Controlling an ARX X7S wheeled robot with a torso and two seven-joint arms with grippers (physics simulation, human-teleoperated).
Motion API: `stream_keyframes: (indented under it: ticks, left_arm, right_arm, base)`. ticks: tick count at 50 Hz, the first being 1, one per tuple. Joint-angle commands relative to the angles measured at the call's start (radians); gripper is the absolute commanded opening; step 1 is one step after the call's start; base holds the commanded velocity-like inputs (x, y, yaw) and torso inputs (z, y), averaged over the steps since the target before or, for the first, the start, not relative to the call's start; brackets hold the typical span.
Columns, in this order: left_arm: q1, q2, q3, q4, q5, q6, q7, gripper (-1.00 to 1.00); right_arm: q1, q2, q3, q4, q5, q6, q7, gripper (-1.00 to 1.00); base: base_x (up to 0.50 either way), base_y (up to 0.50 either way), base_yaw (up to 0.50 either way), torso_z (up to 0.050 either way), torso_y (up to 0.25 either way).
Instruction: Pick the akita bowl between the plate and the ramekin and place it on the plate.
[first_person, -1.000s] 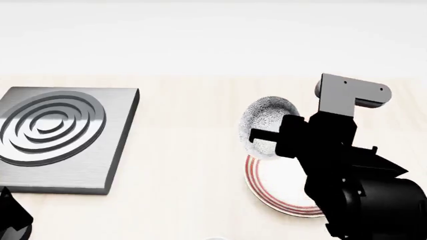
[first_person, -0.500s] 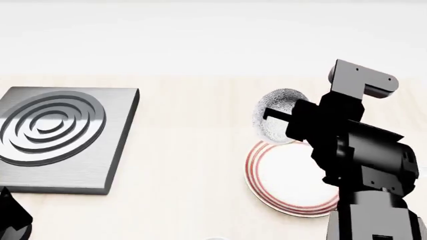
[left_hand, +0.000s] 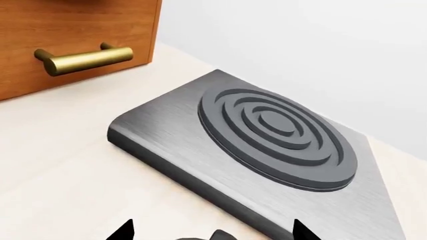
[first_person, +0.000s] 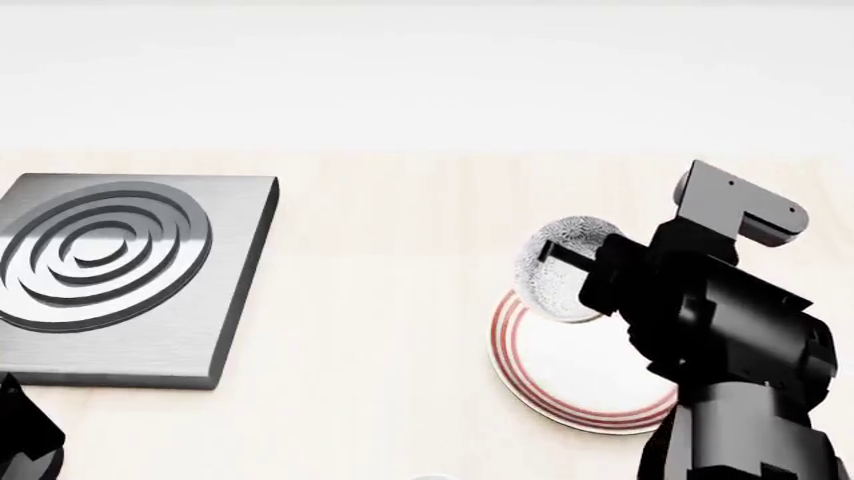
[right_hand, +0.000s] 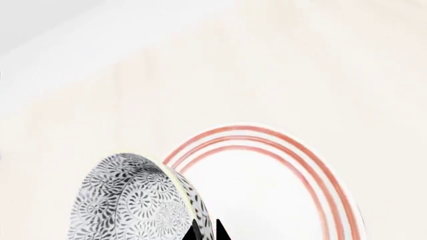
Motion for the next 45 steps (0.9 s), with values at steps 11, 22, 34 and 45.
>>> stream_keyframes:
  ticks: [11,22,34,45]
  left_arm:
    - [0.005,-0.003,0.003,0.007,-0.004,0.001,-0.006,1.00]
    - [0.008,-0.005,0.005,0.019,-0.009,-0.004,-0.013,1.00]
    - [0.011,-0.007,0.006,0.024,-0.013,-0.005,-0.015,1.00]
    - [0.005,-0.007,0.008,0.006,-0.012,0.004,-0.010,1.00]
  right_arm:
    - [-0.021,-0.015,0.235,0.004,-0.110,-0.002,0.023,-1.00]
    - [-0.037,-0.022,0.349,0.004,-0.112,-0.065,0.080,-1.00]
    - [-0.049,-0.036,0.401,0.004,-0.131,-0.163,0.195,-1.00]
    - [-0.047,-0.040,0.456,0.004,-0.129,-0.170,0.236,-1.00]
  base:
    - [0.00,0.00,0.00,0.000,0.000]
    - [0.00,0.00,0.00,0.000,0.001]
    - [0.00,0.00,0.00,0.000,0.000]
    - [0.00,0.00,0.00,0.000,0.000]
